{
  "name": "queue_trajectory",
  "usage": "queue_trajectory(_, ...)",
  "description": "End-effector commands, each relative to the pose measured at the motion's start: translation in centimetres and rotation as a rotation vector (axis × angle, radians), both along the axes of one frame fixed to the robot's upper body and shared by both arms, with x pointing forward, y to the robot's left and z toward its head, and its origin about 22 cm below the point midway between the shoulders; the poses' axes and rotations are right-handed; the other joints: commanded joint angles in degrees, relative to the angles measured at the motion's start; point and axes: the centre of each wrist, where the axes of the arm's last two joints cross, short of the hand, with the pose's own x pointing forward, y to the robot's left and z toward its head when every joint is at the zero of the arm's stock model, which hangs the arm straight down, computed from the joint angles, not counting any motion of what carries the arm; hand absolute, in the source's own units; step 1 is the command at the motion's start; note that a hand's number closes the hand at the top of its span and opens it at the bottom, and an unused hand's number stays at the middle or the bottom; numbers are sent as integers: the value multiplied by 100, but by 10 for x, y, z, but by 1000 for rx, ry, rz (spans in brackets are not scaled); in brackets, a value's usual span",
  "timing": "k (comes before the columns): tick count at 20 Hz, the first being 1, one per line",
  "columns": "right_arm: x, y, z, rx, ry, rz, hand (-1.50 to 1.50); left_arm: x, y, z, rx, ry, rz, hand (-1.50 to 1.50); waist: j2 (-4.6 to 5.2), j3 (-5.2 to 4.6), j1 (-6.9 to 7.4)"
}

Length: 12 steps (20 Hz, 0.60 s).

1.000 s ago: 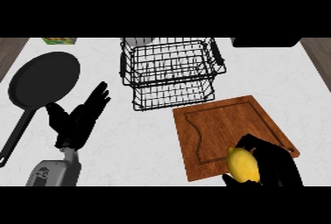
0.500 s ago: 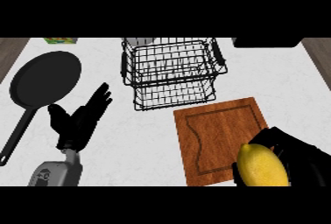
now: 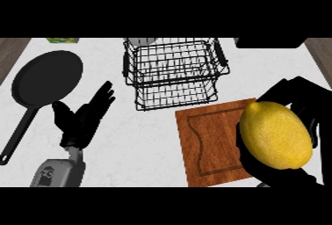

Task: Pick the lemon from the cutting board and place it in the tiered basket

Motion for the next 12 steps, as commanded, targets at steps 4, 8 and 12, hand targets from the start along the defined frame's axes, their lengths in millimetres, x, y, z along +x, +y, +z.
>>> queue_trajectory(4,26,30,59,-37,63,-3,150,0,-8,-3,-18,-16,8,0,-7,0,29)
queue_trajectory(8,67,49,77,42,75,-30,150,13,-1,-6,2,1,-7,0,23,1,65)
queue_trajectory(12,109,51,73,106,93,-39,150,10,4,6,3,-20,-11,0,42,7,114)
